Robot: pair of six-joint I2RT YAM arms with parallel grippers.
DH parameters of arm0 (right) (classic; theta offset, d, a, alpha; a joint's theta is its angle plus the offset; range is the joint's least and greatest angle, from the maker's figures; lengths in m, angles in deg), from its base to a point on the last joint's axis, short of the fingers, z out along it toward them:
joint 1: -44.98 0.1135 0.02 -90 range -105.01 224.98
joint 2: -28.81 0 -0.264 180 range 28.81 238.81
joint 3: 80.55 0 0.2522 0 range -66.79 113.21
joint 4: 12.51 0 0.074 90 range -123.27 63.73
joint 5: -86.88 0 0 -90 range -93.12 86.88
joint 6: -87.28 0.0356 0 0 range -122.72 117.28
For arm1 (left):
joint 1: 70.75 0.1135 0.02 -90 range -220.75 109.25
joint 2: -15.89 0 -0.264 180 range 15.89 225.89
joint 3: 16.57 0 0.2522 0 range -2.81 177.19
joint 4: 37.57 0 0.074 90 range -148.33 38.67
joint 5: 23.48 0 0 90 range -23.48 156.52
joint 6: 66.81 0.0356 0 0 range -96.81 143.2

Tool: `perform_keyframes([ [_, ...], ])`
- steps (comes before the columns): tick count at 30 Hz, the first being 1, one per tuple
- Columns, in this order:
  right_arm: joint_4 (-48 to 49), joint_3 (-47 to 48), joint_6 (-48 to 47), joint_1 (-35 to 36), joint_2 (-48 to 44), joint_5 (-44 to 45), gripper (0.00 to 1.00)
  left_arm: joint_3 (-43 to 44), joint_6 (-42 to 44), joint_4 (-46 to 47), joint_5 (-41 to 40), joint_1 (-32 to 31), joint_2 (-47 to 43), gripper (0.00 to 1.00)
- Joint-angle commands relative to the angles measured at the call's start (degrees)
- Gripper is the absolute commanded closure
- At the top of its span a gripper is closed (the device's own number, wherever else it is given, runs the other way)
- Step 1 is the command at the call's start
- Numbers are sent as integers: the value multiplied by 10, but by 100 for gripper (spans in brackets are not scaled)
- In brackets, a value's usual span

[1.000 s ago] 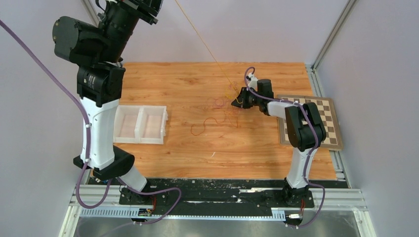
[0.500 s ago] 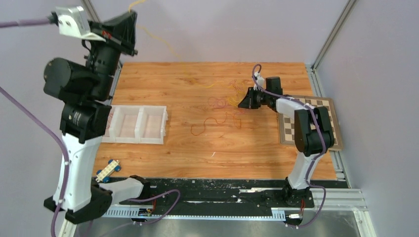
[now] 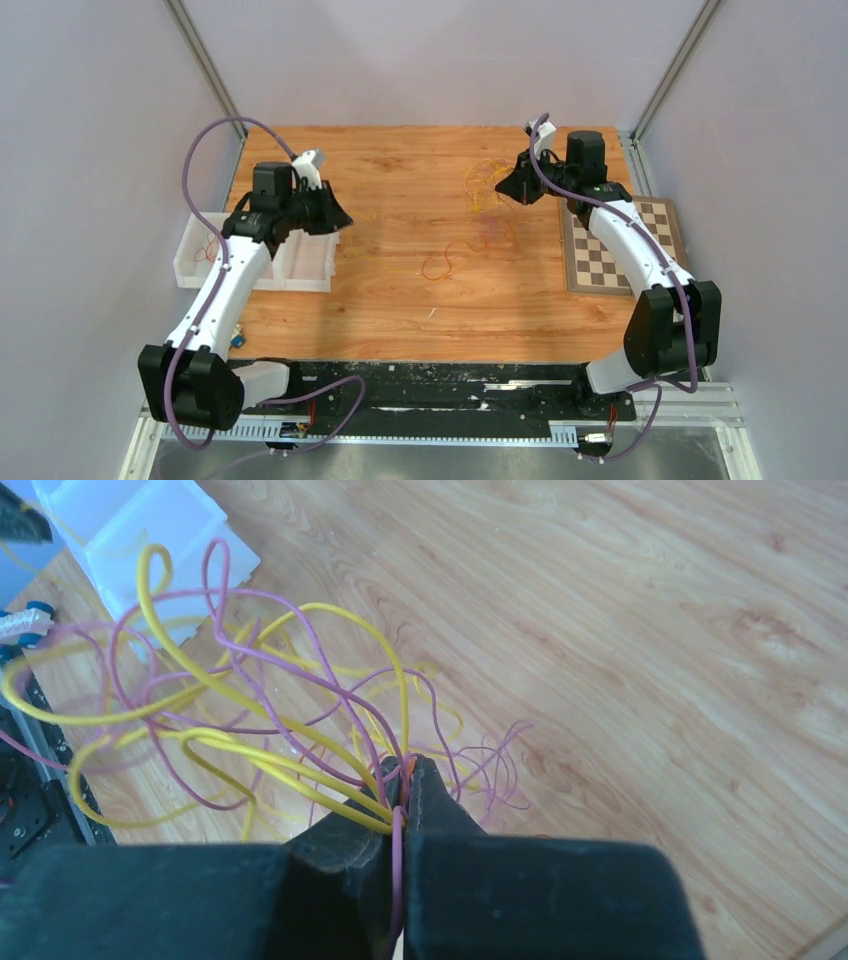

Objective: Untangle the cables

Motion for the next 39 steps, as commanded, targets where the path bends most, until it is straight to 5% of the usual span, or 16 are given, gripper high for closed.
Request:
perform_keyframes([
  [1,-35,23,-28,6,-13,-7,100,-11,96,-20,120,3,-14,66],
  [2,-37,25,-28,9,-16,-6,100,-4,114,-32,162,2,-3,50],
  [4,-40,29,-23,16,-20,-5,100,8,159,-29,252,2,3,33],
  [7,-41,35,-6,26,-26,3,100,-22,148,53,342,-21,-22,22],
  [10,-41,44,20,34,-29,13,100,-68,135,194,344,-66,-63,13],
  [22,-42,53,88,49,-38,14,100,-79,165,402,259,-243,39,11],
  [30,-41,61,110,52,-33,3,100,-27,190,460,229,-285,150,12],
  [39,-40,57,116,51,-25,-8,100,28,197,460,187,-295,241,24],
])
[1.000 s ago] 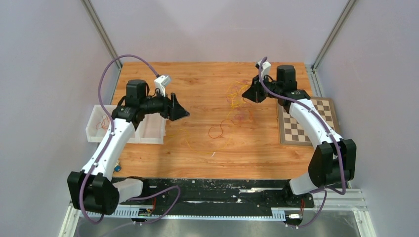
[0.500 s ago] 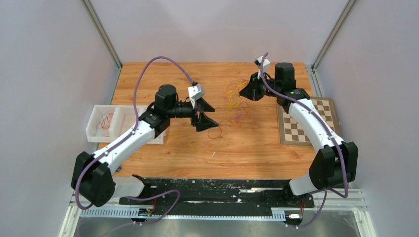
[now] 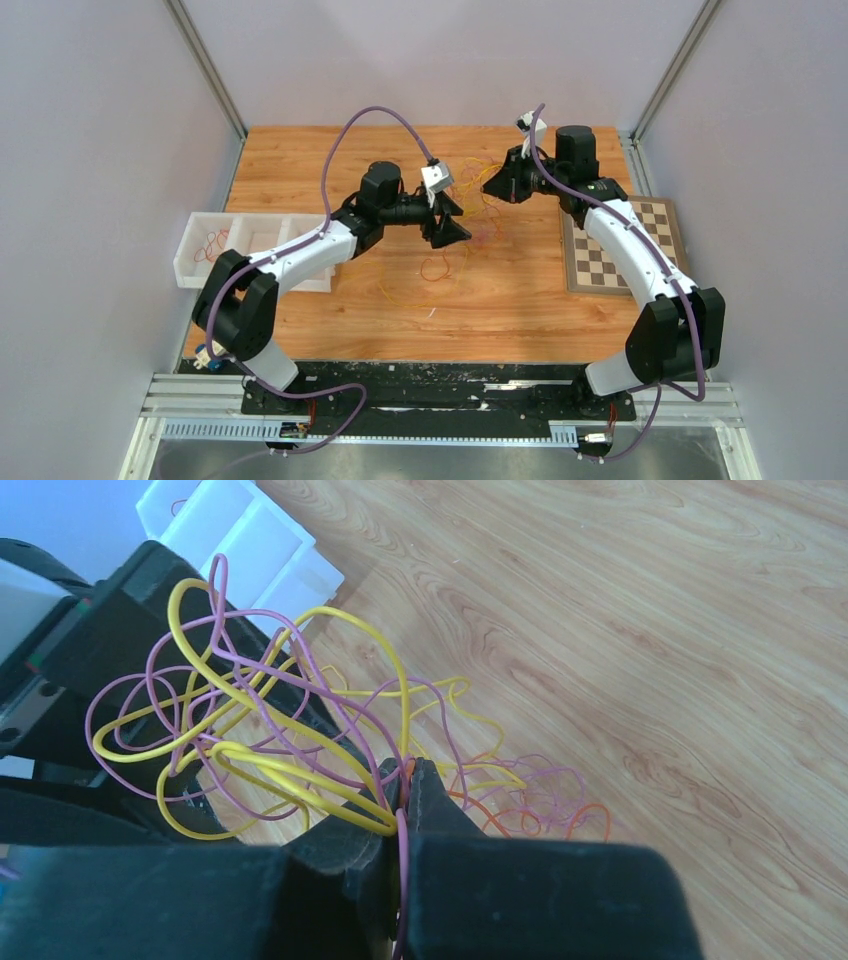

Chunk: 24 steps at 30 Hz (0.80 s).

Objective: Untangle the cables

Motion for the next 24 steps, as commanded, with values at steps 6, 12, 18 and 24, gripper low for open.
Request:
perform_keyframes([
  [6,14,22,-22,0,15,46,100,83,-55,-31,35,-11,1,92],
  [12,30,12,-69,-8,80,144,100,153,-249,-93,112,-15,-89,100],
  [18,77,-11,-75,-8,136,158,91,224,-276,-102,109,-7,-142,100],
  [24,86,-16,-90,-14,177,177,91,314,-331,-68,107,32,-151,100],
])
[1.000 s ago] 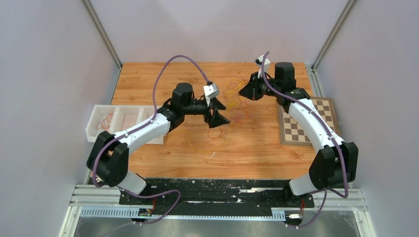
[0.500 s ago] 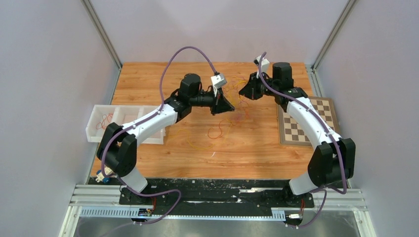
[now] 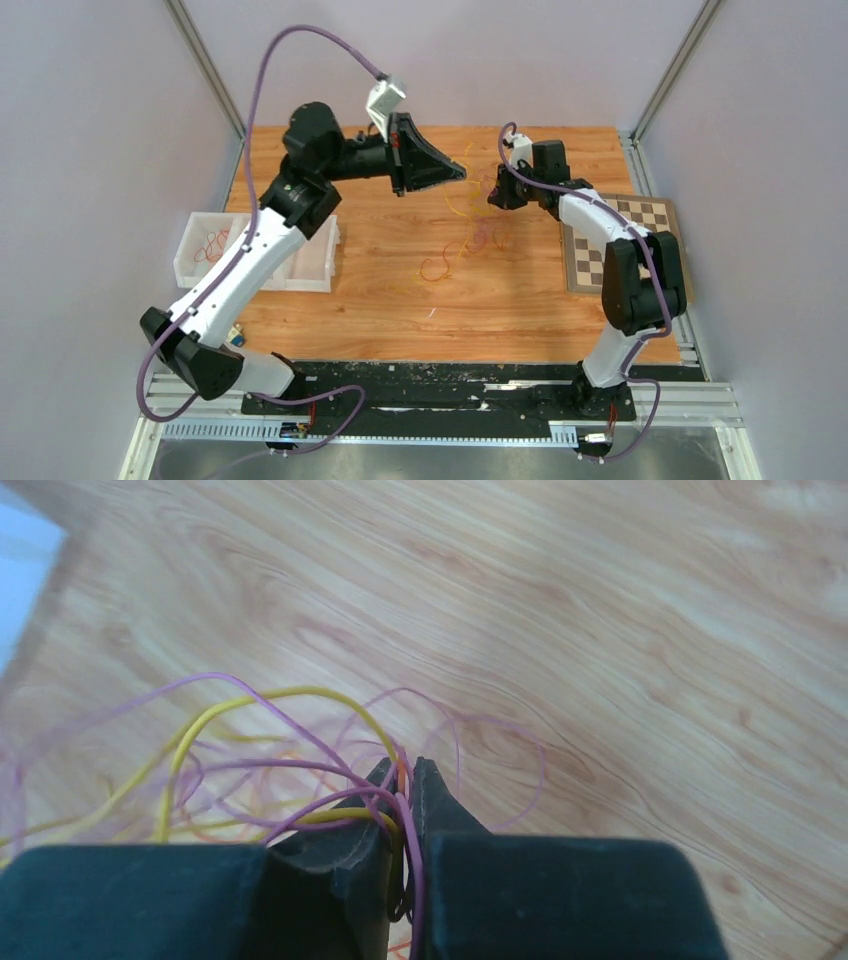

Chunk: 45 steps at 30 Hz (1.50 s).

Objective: Untangle the cables

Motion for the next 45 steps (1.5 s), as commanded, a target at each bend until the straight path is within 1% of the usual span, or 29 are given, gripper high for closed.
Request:
perform_keyframes([
  [1,25,-10,-23,-12,33,47,92,84,-53,49,26,32,-35,100],
  [4,26,-13,-36,-20,57,59,95,132,-54,42,25,46,-34,100],
  [8,25,-8,-46,-34,76,78,95,165,-54,40,20,72,-34,100],
  [11,25,-3,-51,-44,87,94,97,186,-63,45,18,93,-33,100],
  [12,22,1,-52,-48,92,100,99,194,-63,45,17,95,-33,100],
  [14,15,7,-55,-51,95,111,100,208,-50,37,18,99,-32,100],
  [16,1,15,-60,-54,96,102,99,225,-22,6,13,103,-33,100],
  [17,-12,20,-66,-54,94,92,95,229,-12,-21,7,104,-35,100],
  [18,-28,27,-70,-54,92,78,89,229,6,-39,3,104,-36,100],
  [19,-45,34,-76,-54,87,60,79,222,13,-70,-3,105,-39,100],
  [21,-85,48,-89,-54,71,23,59,198,30,-102,2,105,-48,100],
  [23,-129,55,-105,-54,45,-8,40,161,43,-118,11,105,-63,100],
  [24,-145,57,-113,-54,31,-23,32,150,57,-124,11,105,-68,100],
  [26,-179,60,-129,-53,8,-44,21,116,86,-155,2,105,-84,100],
  [28,-216,64,-147,-54,-12,-58,13,82,121,-192,-13,106,-101,100],
  [29,-236,66,-159,-54,-21,-64,10,58,134,-224,-28,106,-111,100],
  [31,-268,67,-182,-55,-35,-72,6,21,194,-273,-55,108,-125,100],
  [32,-280,66,-190,-54,-42,-75,6,7,210,-307,-67,110,-129,100],
  [35,-311,66,-207,-54,-58,-84,6,-48,296,-385,-143,117,-133,100],
  [38,-328,64,-212,-54,-72,-93,5,-100,366,-483,-173,129,-114,100],
  [39,-333,64,-213,-54,-76,-101,5,-114,403,-500,-190,129,-110,100],
  [40,-337,63,-213,-54,-81,-109,5,-143,421,-523,-213,130,-102,100],
  [43,-343,64,-209,-54,-90,-140,5,-206,492,-536,-239,130,-84,100],
  [45,-344,65,-200,-54,-92,-162,5,-244,513,-527,-247,130,-65,100],
])
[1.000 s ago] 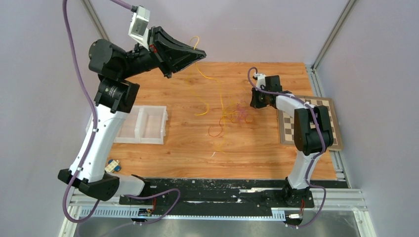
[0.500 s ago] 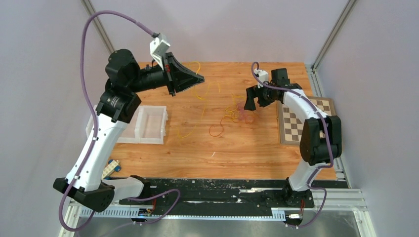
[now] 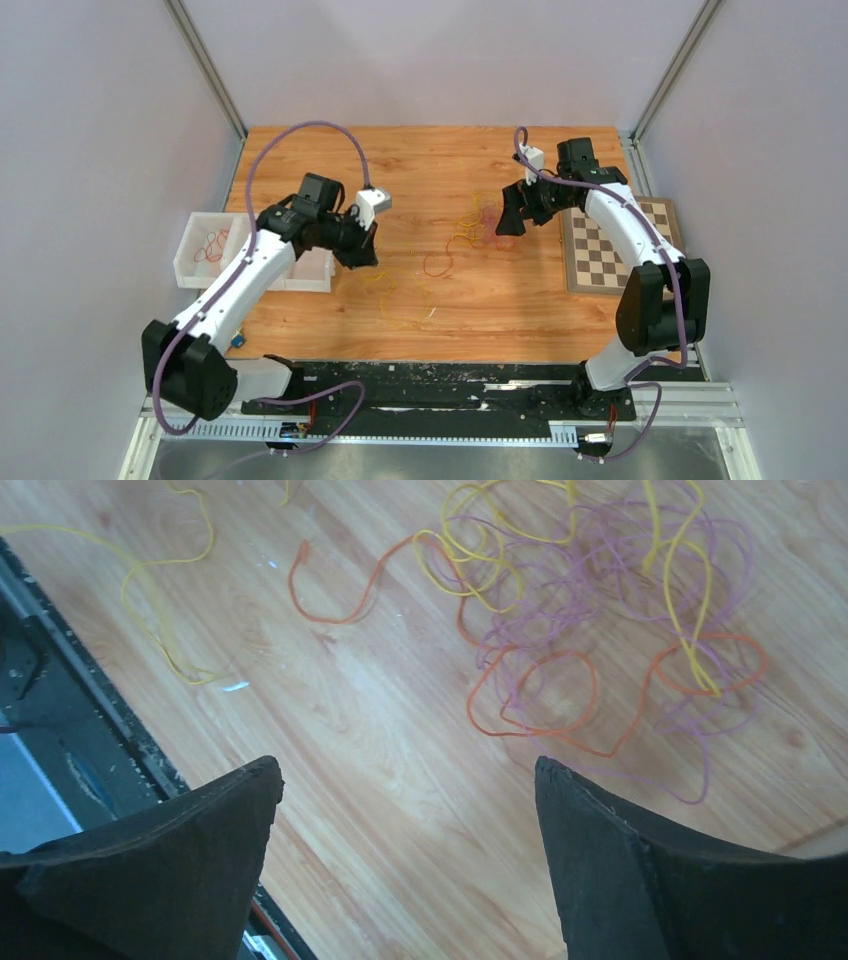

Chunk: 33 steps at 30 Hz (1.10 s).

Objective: Untangle the cables

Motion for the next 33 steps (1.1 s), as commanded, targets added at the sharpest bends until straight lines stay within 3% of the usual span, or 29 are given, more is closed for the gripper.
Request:
perform_keyframes([
  [1,-17,17,2,2,-29,-70,5,-68,119,-45,-53,1,41,100],
  [4,-23,18,10,1,-27,-83,4,-85,139,-33,-67,1,87,100],
  [6,-25,17,10,1,-29,-82,3,-92,153,-33,-64,1,111,94],
  [8,-27,14,9,1,-32,-82,3,-98,167,-32,-59,0,120,80],
  [10,-31,12,9,1,-34,-85,3,-100,188,-35,-53,0,114,59],
  [11,-32,11,9,1,-35,-88,2,-98,202,-36,-54,0,106,42],
  [13,-34,11,11,2,-36,-90,2,-90,212,-44,-66,0,97,27],
  [17,-37,12,13,2,-37,-91,2,-78,193,-70,-68,0,89,18],
  [22,-38,9,14,1,-38,-90,2,-156,149,-23,-81,-21,46,17],
  [29,-39,-5,16,2,-36,-97,2,-194,295,1,-126,-71,14,14],
  [33,-39,-4,17,2,-36,-97,2,-198,306,32,-174,-115,29,14],
])
